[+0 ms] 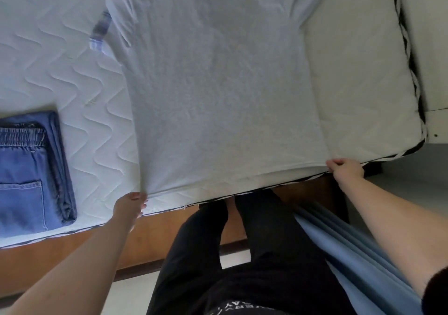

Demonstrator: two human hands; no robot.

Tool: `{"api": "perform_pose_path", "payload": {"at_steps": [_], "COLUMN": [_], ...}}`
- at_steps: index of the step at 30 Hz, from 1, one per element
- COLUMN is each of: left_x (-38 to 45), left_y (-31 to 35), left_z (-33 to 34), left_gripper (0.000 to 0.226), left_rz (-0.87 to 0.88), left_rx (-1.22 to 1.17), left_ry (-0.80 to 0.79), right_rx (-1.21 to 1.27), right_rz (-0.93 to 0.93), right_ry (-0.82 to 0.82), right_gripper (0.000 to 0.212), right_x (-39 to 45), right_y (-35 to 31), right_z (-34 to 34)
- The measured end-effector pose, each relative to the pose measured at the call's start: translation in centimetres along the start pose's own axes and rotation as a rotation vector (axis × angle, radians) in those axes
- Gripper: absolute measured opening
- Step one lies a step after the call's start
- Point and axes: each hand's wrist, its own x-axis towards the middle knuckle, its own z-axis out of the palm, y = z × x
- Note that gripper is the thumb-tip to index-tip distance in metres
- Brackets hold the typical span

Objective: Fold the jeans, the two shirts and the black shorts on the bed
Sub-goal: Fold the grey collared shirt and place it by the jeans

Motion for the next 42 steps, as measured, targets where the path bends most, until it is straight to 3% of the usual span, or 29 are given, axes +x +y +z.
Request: {"api": "perform_pose_path", "payload": {"at_steps": [6,20,27,32,37,42], "left_x": [-0.5,-0.8,-2.0,-1.8,0.4,3.6], "left_y": [-2.8,-3.3,-1.0,3.7,10.1,15.9], "left_z": [1.2,2.2,3.1,4.6,6.8,7.9], "left_gripper": [0.032,0.043,0.033,0.028,0.041,0.047], "left_rz": [-0.012,0.030,0.000,0.376,0.729,0.893], "left_rx": [0.172,0.195,0.170,0.299,0.534,0.680], "left_ry": [0.005,0.036,0.228,0.329,0.287,0.223], "right_rx": [-0.110,-0.138,-0.047,-0.026,-0.095,-0.149], "right_rz": [0.004,0.030,0.085,-0.204,-0.610,-0.867], "right_ry": [-0.003,0.033,0.218,0.229,0.151,0.029], "right_gripper": [0.037,0.031,0.034,0.026,0.022,0.029], "right_x": [0.5,0.8,-0.4,-1.5,-2.6,-3.5], "right_y": [2.1,2.7,0.5,-5.4,-13.0,-19.7], "right_z": [-0.2,1.4,2.4,5.0,9.6,14.0]}}
